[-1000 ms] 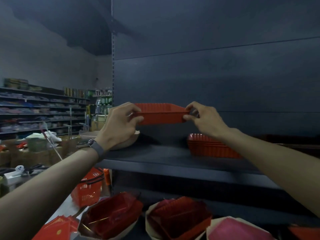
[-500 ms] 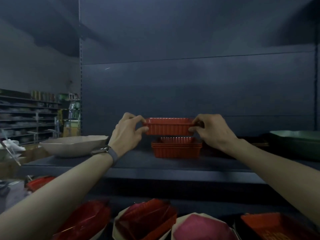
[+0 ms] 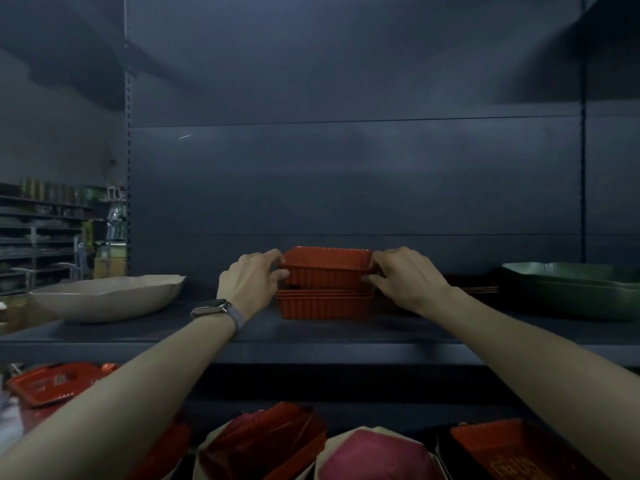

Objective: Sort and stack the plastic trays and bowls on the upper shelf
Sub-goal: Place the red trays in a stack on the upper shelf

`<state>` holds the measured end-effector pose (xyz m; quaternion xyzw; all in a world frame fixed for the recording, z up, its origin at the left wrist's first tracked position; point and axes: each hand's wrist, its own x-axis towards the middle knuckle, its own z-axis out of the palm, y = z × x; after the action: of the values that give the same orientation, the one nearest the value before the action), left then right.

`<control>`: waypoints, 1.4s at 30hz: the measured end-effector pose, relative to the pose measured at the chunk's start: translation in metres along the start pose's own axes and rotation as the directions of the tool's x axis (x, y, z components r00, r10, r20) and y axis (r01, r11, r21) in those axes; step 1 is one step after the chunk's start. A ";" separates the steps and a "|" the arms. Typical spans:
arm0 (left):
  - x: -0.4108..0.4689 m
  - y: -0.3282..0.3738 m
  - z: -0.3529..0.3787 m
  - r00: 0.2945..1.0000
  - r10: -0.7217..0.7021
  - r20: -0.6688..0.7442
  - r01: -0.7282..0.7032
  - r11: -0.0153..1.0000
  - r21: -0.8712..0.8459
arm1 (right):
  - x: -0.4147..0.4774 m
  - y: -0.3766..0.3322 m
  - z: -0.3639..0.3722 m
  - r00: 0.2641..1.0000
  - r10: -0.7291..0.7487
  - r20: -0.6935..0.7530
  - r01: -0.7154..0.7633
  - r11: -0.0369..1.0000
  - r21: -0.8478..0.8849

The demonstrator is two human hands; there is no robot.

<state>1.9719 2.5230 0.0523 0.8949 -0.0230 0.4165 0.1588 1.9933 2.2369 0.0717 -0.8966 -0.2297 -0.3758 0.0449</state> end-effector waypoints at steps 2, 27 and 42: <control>0.000 0.002 0.002 1.000 -0.016 0.019 0.016 1.000 0.016 | 0.003 0.001 0.000 1.000 0.016 0.014 -0.016 1.000 -0.014; -0.013 -0.014 0.008 0.981 -0.035 0.193 0.063 0.989 -0.138 | -0.009 -0.011 0.020 0.991 0.036 0.132 -0.023 0.994 -0.102; -0.008 -0.017 0.021 0.983 -0.078 0.169 0.094 0.992 -0.088 | -0.013 -0.031 0.030 0.987 0.112 0.119 -0.118 0.992 0.050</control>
<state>1.9850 2.5324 0.0288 0.9179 -0.0172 0.3321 0.2166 1.9915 2.2670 0.0385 -0.9271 -0.1904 -0.3132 0.0784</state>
